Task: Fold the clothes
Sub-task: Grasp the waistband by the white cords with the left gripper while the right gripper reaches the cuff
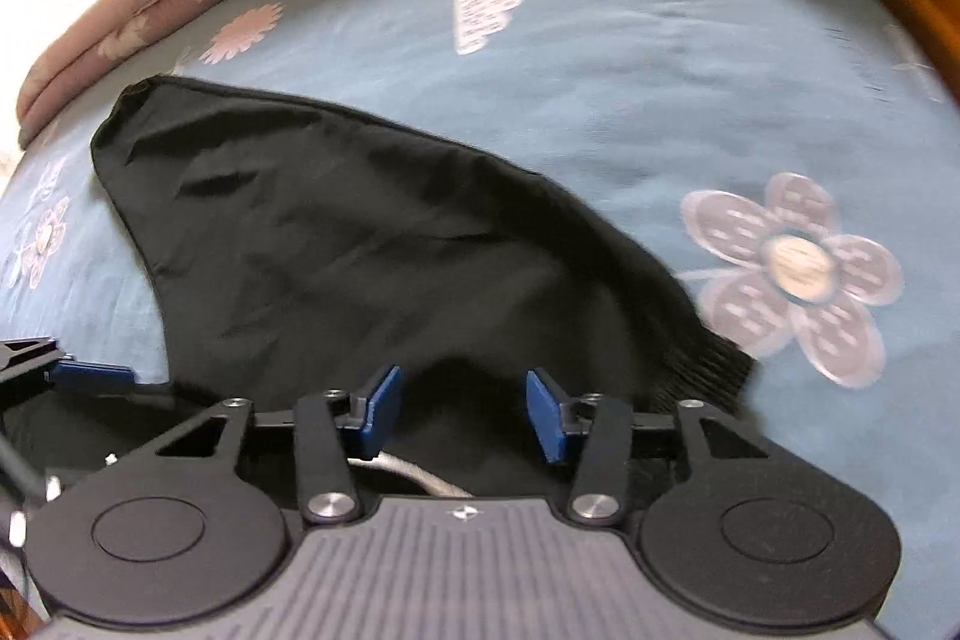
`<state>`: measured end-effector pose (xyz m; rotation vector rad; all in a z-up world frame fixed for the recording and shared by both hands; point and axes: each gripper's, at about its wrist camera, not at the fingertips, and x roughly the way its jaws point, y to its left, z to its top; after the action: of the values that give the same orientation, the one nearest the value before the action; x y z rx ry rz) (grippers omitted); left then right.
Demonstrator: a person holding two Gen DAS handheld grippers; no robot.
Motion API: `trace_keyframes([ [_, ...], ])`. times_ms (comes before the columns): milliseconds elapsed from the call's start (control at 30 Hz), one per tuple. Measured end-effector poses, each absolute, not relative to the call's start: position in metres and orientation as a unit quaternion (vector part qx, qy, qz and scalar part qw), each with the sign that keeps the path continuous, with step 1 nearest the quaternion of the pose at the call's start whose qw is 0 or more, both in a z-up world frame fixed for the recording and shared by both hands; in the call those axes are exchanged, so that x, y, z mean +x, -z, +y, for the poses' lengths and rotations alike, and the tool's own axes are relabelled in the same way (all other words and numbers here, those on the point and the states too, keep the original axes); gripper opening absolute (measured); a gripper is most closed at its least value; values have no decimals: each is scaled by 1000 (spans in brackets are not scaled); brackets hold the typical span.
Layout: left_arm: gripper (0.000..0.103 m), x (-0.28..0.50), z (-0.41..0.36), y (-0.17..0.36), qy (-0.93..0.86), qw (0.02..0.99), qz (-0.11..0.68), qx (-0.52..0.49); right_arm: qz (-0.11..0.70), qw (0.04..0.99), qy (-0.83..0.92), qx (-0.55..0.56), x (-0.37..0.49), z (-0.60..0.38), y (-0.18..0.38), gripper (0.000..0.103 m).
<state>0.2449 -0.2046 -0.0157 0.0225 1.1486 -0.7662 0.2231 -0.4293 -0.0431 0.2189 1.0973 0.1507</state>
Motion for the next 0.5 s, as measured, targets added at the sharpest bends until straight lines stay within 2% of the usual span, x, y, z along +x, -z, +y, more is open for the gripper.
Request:
trace_keyframes([
  [233,101,267,-222,48,379,754,535,-13,543,827,-74,130,251,-429,104,49],
  [367,101,279,-234,79,362,742,565,14,514,848,-48,123,257,-436,106,49],
  [500,101,282,-235,73,370,741,560,11,509,845,-18,164,256,-455,96,49],
])
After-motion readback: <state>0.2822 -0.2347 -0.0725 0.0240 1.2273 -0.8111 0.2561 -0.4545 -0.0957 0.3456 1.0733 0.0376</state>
